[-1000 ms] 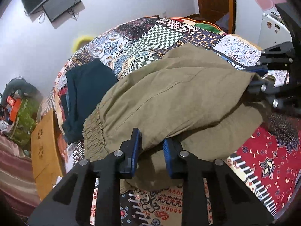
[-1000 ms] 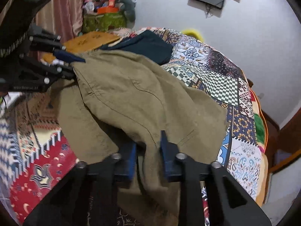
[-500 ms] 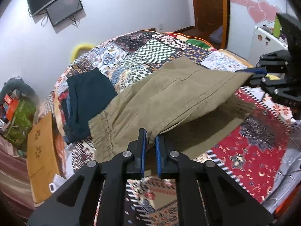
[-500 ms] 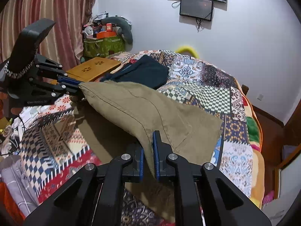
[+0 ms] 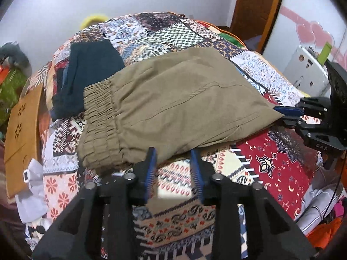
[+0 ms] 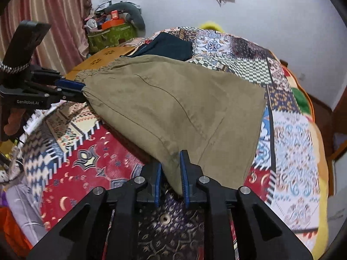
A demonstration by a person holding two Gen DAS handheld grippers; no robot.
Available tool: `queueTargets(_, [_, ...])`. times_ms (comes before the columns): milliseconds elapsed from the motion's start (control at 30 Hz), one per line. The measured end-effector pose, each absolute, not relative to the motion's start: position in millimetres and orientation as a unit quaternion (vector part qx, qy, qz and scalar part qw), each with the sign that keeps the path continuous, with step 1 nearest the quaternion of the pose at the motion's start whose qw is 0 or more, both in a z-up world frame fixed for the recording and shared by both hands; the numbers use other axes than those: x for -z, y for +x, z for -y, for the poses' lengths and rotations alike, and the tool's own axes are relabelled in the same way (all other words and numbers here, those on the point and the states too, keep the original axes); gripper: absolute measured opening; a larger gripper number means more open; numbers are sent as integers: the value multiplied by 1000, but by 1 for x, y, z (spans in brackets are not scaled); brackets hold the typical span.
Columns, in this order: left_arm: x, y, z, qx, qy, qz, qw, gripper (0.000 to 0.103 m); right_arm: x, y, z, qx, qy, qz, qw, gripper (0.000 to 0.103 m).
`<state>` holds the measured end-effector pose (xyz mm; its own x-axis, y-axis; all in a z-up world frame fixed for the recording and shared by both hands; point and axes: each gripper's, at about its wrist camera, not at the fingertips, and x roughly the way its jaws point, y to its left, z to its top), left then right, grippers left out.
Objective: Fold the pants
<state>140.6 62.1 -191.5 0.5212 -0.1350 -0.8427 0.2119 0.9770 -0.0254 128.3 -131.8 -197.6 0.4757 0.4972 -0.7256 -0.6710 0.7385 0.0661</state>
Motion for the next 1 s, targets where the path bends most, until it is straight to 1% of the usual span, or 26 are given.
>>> queueTargets(67, [184,137,-72,90,28,-472,877,53,191,125,140,-343,-92,-382,854,20])
queueTargets(133, [176,133,-84,79,11,-461,884,56,184,124,145,-342,-74,-379,857,27])
queueTargets(167, [172,133,-90,74,2,-457,886,58,180,123,148,-341,-62,-375,860,28])
queueTargets(300, [159,140,-116,45,-30,-441,896,70,159,127,155,-333,-22,-355,873,38])
queueTargets(333, [159,144,-121,34,-33,-440,897,71,157,129,155,-333,-15,-354,874,43])
queueTargets(400, [161,152,-130,19,-36,-442,896,73,152,137,153,-334,12,-350,875,46])
queueTargets(467, [166,161,-136,10,-43,-447,893,75,151,145,146,-330,25,-349,876,46])
queueTargets(600, [185,177,-144,0,-52,-466,883,75,158,161,121,-337,45,-358,869,46])
queueTargets(667, [195,182,-145,3,-52,-475,878,75,167,167,106,-337,41,-368,866,46])
queueTargets(767, [205,185,-147,0,-47,-481,876,76,183,174,88,-341,33,-390,855,49])
queueTargets(900, [212,182,-155,-5,-49,-479,877,86,206,179,85,-333,22,-424,842,49])
queueTargets(967, [215,180,-157,-6,-47,-476,878,88,217,174,94,-320,8,-422,848,49])
queueTargets(1000, [216,179,-158,-6,-47,-474,879,88,217,172,100,-315,5,-418,852,51])
